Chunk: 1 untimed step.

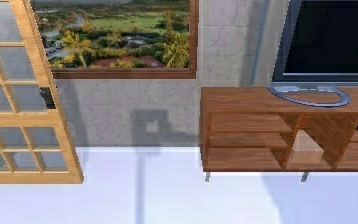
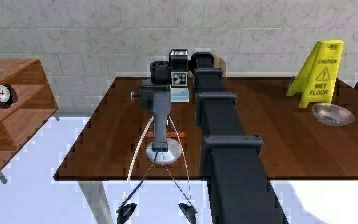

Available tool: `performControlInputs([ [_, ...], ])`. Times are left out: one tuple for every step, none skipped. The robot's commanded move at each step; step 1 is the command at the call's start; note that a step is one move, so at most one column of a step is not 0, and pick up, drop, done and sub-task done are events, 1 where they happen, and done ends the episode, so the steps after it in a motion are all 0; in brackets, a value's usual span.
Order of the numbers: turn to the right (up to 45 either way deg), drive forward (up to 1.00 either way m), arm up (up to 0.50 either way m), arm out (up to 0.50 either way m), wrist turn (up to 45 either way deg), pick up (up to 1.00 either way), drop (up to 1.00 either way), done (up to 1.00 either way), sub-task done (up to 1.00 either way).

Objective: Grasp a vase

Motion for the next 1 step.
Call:
performControlInputs([
  [0.0,0.0,0.0,0.0,45.0,0.0,0.0,0.0,0.0],
])
